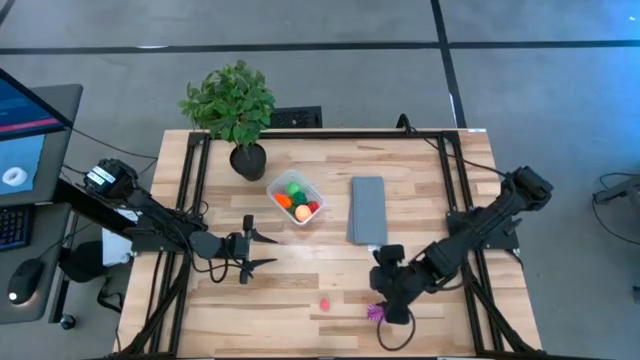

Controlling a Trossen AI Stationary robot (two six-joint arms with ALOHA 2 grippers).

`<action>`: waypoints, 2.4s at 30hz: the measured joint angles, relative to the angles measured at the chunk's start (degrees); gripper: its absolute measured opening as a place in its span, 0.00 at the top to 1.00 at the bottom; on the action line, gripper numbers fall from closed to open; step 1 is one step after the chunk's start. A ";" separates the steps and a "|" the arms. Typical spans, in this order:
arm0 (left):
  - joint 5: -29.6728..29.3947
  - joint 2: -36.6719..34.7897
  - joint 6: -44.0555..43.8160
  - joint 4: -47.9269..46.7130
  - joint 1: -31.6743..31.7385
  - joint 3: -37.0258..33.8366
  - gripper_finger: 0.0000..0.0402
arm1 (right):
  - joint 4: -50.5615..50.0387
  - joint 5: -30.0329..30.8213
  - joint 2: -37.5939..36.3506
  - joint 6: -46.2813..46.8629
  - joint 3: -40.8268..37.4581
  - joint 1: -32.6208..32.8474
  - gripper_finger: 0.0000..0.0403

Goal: Pick and placing Produce into tupperware
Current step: Put the purple onion into the transparent bin

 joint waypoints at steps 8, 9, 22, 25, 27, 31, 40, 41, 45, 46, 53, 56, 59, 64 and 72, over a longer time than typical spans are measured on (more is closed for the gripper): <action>0.00 0.00 -0.96 0.16 0.00 0.00 0.47 | 0.36 9.39 0.00 3.88 -0.60 7.23 0.08; 0.00 0.00 -0.96 0.16 0.00 0.00 0.47 | 0.65 10.11 0.00 5.00 -1.27 8.01 0.08; 0.00 0.00 -1.74 0.25 0.00 0.00 0.47 | 14.89 12.13 0.09 12.20 -11.82 11.46 0.08; -0.02 0.00 -2.42 0.25 0.00 0.00 0.47 | 17.45 12.11 0.09 12.15 -13.38 11.48 0.08; -0.03 0.00 -2.51 0.25 0.00 0.00 0.47 | 19.26 12.09 0.09 12.09 -14.83 11.48 0.08; -0.09 0.00 -2.54 0.25 0.00 0.00 0.47 | 23.73 12.09 0.09 12.04 -17.16 11.48 0.08; -1.03 0.00 -2.49 0.26 0.02 0.00 0.47 | 31.54 11.95 1.41 10.88 -19.84 11.45 0.08; -1.05 0.00 -2.48 0.25 0.01 0.00 0.47 | 32.37 11.91 2.21 10.16 -19.85 11.45 0.08; -1.05 0.00 -2.49 0.25 0.00 0.02 0.47 | 36.41 9.21 6.60 9.03 -19.39 11.30 0.08; -1.05 0.00 -2.49 0.23 0.00 0.01 0.47 | 36.17 8.74 7.56 9.07 -19.07 11.16 0.08; -1.33 0.00 -2.47 0.32 0.02 0.02 0.47 | 36.55 9.08 10.58 9.03 -17.70 11.06 0.08; -1.64 0.00 -2.80 0.34 0.02 0.02 0.47 | 36.66 9.18 10.58 8.97 -17.69 11.04 0.08; -1.70 0.00 -2.98 0.34 0.02 0.02 0.47 | 36.67 9.38 10.58 8.09 -17.69 10.87 0.08; -1.70 0.00 -3.02 0.34 0.02 0.02 0.47 | 36.59 9.46 10.58 7.47 -17.69 9.82 0.08; -1.69 0.02 -3.04 0.04 0.02 0.02 0.47 | 37.01 8.26 12.26 6.69 -17.68 8.31 0.08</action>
